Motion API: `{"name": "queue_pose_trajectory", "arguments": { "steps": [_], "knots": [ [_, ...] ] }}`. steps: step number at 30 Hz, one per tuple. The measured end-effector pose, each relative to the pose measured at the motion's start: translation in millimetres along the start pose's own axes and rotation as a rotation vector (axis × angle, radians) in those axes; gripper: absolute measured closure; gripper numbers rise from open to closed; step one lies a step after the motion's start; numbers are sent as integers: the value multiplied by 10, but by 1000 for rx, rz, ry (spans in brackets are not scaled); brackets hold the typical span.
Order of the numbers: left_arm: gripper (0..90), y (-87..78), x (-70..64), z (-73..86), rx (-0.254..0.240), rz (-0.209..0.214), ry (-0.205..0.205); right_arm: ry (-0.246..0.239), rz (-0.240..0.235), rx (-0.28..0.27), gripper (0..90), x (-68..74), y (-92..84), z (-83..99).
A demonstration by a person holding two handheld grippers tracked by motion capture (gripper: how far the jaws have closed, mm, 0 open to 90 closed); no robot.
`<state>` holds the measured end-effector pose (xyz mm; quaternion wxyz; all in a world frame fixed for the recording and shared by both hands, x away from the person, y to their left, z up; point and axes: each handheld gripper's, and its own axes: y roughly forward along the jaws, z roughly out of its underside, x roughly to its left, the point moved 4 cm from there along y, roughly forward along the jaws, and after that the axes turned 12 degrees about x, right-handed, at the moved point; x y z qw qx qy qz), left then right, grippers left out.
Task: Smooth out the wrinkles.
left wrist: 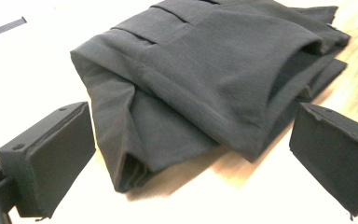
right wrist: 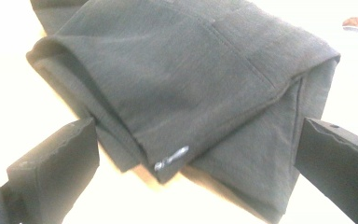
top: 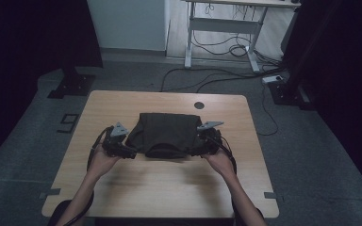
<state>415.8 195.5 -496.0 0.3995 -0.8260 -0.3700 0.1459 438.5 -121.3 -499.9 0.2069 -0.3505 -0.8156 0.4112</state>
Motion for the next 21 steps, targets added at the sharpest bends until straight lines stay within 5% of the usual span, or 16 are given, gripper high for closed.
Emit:
{"name": "queue_pose_trajectory", "arguments": {
  "steps": [12,21],
  "knots": [
    [0,-32,-34,473,44,-16,-41,-1,29,-33,0,20,-226,398],
    [0,211,-62,842,157,23,-66,58,57,5,0,-88,-65,885]
  ]
}}
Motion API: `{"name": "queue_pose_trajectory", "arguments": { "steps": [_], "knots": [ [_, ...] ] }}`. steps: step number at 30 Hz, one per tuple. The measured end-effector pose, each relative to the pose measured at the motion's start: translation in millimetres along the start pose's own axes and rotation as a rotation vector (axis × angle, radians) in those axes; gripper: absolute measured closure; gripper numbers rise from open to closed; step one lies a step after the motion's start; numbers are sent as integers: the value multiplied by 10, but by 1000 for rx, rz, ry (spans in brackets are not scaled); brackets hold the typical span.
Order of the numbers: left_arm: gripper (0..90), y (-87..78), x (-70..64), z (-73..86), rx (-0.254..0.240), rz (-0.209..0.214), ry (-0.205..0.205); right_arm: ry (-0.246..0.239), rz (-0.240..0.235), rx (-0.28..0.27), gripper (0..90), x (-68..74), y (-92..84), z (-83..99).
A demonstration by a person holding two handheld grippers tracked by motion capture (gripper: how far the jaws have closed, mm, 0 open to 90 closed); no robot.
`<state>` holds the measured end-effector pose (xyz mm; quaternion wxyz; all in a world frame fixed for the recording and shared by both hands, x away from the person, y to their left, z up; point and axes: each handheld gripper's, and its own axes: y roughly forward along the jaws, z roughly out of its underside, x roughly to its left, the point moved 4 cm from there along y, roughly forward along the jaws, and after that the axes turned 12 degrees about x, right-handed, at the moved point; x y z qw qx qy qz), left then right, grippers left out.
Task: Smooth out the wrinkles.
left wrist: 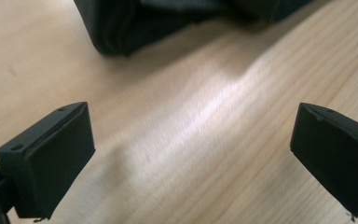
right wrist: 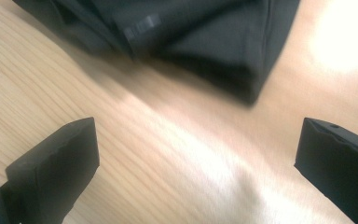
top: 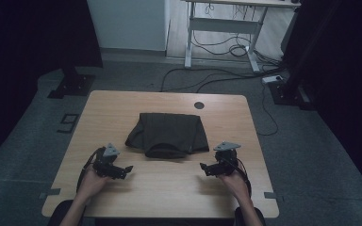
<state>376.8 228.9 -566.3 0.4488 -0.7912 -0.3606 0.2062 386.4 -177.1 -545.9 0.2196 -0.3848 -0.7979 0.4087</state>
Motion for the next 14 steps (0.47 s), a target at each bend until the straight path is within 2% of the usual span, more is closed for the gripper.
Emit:
{"name": "queue_pose_trajectory", "arguments": {
  "steps": [3,8,9,14],
  "knots": [
    [0,104,-9,49,38,12,-3,15,-1,27,0,-28,97,103],
    [0,116,-20,43,29,5,-1,12,14,74,0,-40,264,214],
    [0,115,-20,43,31,6,-1,-2,34,62,0,-39,282,228],
    [0,116,-21,44,31,6,-1,0,35,20,0,-49,298,241]
  ]
}}
